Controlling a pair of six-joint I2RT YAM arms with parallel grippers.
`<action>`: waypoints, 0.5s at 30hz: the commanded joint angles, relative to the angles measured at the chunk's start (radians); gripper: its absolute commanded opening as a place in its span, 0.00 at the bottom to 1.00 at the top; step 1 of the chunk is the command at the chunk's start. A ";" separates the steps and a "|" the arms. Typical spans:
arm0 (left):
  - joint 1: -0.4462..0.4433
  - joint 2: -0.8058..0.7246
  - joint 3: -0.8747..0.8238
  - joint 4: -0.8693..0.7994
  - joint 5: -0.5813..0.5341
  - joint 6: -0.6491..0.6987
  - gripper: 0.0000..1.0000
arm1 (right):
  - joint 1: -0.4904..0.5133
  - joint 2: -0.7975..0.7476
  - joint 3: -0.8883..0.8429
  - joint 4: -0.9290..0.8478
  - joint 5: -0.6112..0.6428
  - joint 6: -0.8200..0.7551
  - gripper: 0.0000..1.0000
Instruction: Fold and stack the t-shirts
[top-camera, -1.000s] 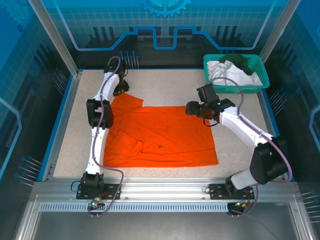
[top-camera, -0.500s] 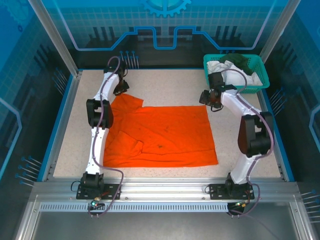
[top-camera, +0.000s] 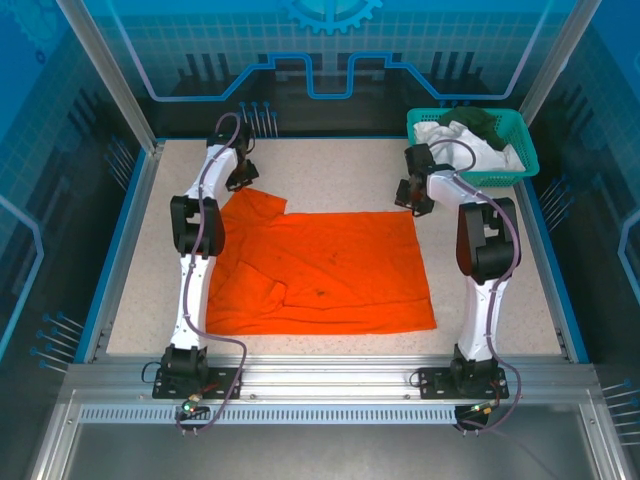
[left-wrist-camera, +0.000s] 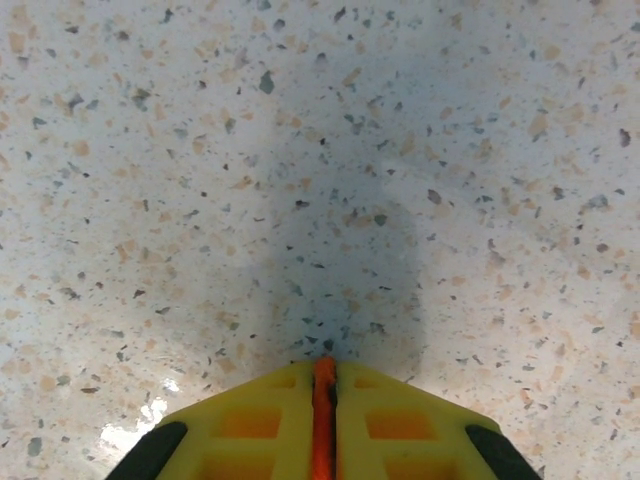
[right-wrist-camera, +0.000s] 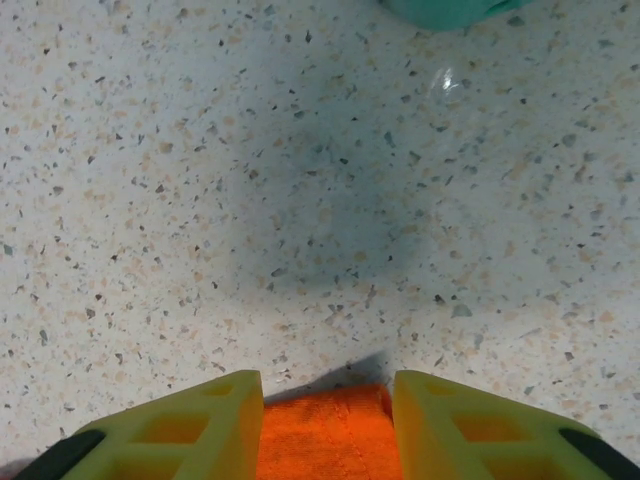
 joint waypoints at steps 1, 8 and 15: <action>-0.010 -0.051 -0.016 0.010 0.035 0.033 0.12 | -0.005 0.030 0.023 -0.016 0.025 0.052 0.39; -0.018 -0.075 -0.048 0.023 0.038 0.039 0.07 | 0.000 0.010 -0.018 -0.014 0.033 0.104 0.39; -0.024 -0.119 -0.113 0.066 0.049 0.050 0.04 | 0.011 -0.091 -0.197 0.174 0.043 0.126 0.39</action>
